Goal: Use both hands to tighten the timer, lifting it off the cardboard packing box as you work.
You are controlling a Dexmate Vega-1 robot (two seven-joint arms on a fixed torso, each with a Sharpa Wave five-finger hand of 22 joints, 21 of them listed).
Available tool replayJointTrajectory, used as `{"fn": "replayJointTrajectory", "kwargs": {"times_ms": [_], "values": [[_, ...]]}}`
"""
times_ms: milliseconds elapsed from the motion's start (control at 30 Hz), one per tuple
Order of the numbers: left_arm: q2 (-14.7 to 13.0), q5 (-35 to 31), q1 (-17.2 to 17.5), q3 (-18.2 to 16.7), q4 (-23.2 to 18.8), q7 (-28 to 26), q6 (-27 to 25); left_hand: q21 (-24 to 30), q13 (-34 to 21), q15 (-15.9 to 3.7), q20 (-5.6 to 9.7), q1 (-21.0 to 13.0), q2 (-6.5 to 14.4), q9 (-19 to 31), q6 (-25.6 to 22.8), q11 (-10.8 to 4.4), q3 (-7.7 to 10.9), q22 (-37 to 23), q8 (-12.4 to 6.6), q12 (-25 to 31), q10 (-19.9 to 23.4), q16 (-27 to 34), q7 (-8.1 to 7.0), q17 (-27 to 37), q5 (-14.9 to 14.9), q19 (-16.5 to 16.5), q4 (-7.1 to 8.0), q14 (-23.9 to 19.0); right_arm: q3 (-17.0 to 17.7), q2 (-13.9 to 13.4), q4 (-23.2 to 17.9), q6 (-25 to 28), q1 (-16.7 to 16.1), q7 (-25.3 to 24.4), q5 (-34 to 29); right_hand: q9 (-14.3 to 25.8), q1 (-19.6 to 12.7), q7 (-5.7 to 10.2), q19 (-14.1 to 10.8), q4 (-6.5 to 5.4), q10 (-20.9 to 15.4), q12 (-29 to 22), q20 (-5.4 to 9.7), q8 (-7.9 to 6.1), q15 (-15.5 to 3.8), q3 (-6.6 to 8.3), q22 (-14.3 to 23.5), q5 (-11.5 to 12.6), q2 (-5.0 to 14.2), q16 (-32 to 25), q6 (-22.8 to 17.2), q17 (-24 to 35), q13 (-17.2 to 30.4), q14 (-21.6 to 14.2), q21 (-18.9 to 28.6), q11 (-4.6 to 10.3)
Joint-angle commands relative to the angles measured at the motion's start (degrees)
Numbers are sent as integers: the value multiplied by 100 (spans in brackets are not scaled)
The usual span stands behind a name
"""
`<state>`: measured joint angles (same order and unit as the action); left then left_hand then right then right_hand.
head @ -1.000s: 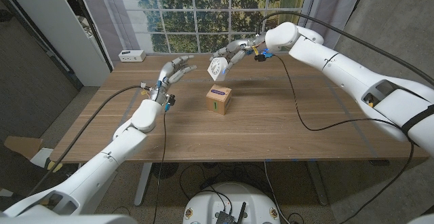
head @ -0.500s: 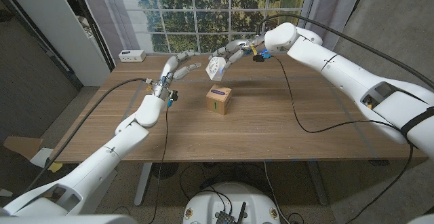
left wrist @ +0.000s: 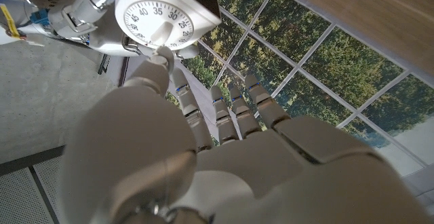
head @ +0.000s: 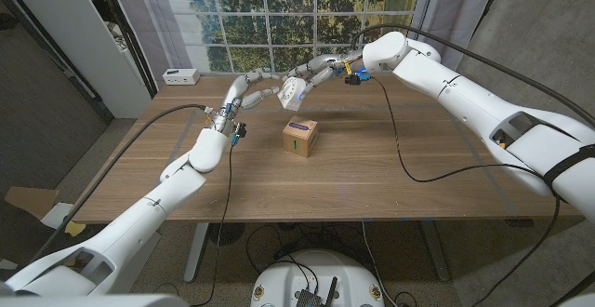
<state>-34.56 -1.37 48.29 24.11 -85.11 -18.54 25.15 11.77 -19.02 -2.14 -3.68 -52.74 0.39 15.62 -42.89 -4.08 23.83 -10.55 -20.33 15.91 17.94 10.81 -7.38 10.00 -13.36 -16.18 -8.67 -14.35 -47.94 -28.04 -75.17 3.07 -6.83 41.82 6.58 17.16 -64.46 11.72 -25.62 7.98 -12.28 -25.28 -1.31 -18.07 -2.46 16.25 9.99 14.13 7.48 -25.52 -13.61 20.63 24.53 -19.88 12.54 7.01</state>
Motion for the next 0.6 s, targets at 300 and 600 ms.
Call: {"fn": "replayJointTrajectory", "kwargs": {"times_ms": [300,600], "values": [[9,95,-112,109,79,192,-106,16,-46,-265,29,49,-118,127,-122,44,-250,-17,-91,29,1,21,141,33,-47,20,93,-20,-23,54,89,-97,42,-16,200,28,-24,2,-39,7,-316,-53,9,26,-854,-26,14,-14,74,-12,-28,10,460,-6,-20,-331],[54,96,-158,138,133,166,-83,25,-66,-276,-4,2,-71,191,-187,19,-310,-20,-117,46,24,31,113,34,-86,13,115,-50,-22,110,217,-175,71,28,271,35,-8,-8,-42,6,-336,-74,2,22,-857,-30,15,-22,80,-8,-68,14,496,-13,-27,-342]]}}
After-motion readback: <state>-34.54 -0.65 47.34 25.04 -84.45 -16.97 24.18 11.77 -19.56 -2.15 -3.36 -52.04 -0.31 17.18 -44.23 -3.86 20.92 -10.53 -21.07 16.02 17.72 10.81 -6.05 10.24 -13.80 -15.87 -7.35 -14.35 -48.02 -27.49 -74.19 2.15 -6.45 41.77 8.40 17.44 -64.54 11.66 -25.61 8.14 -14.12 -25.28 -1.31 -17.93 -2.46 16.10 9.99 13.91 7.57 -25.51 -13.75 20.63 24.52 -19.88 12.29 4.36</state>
